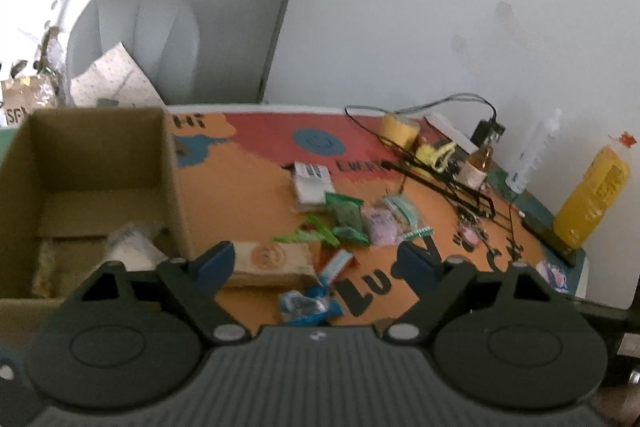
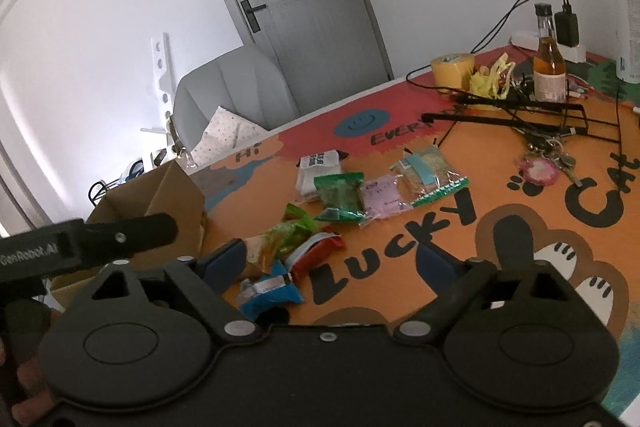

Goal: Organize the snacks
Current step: 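Withdraw both open tools from the box toward the remaining snacks, then grasp the blue snack packet with the left tool while the right tool grasps the red-and-white packet, then lift both held packets and carry them toward the cardboard box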

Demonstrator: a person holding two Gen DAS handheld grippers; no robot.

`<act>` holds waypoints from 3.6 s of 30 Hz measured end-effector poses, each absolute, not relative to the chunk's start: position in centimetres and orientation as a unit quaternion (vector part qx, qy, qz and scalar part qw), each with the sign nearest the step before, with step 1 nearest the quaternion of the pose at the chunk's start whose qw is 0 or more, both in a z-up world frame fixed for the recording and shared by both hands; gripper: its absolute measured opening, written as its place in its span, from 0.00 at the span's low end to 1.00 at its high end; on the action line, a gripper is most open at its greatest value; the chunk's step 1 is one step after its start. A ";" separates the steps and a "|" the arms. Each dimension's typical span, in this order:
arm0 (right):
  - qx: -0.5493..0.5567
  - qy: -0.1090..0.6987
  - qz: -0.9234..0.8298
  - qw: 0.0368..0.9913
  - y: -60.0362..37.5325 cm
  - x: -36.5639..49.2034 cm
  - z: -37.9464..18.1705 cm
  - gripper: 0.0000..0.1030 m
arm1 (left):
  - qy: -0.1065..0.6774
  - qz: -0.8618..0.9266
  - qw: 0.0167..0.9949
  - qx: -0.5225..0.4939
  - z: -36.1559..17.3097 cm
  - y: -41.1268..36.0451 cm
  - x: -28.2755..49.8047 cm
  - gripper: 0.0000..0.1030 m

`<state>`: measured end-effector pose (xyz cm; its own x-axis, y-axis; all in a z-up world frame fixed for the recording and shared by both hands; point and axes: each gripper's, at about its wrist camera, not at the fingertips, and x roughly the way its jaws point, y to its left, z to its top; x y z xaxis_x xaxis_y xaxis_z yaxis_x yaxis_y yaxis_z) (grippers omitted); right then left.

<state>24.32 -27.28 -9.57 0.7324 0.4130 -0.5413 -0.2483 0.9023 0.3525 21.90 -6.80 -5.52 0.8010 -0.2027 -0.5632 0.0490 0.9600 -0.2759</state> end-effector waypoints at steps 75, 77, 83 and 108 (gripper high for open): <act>0.086 0.361 0.171 0.912 -21.0 30.9 -15.1 0.45 | 0.354 0.040 0.915 -0.188 -13.1 -6.7 24.3 0.28; 0.092 0.363 0.170 0.912 -21.6 30.8 -15.1 0.40 | 0.355 0.038 0.915 -0.189 -13.2 -6.9 24.6 0.28; 0.102 0.369 0.166 0.909 -23.4 29.6 -14.9 0.27 | 0.359 0.025 0.914 -0.187 -13.2 -7.5 24.5 0.28; 0.078 0.370 0.179 0.909 -23.4 28.7 -15.0 0.25 | 0.327 -0.015 0.930 -0.166 -9.5 -8.4 22.9 0.28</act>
<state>28.65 -23.42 -15.01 0.6630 0.3822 -0.6437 -0.2666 0.9240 0.2741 22.92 -8.39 -9.52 0.7855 -0.1355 -0.6039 -0.0811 0.9448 -0.3175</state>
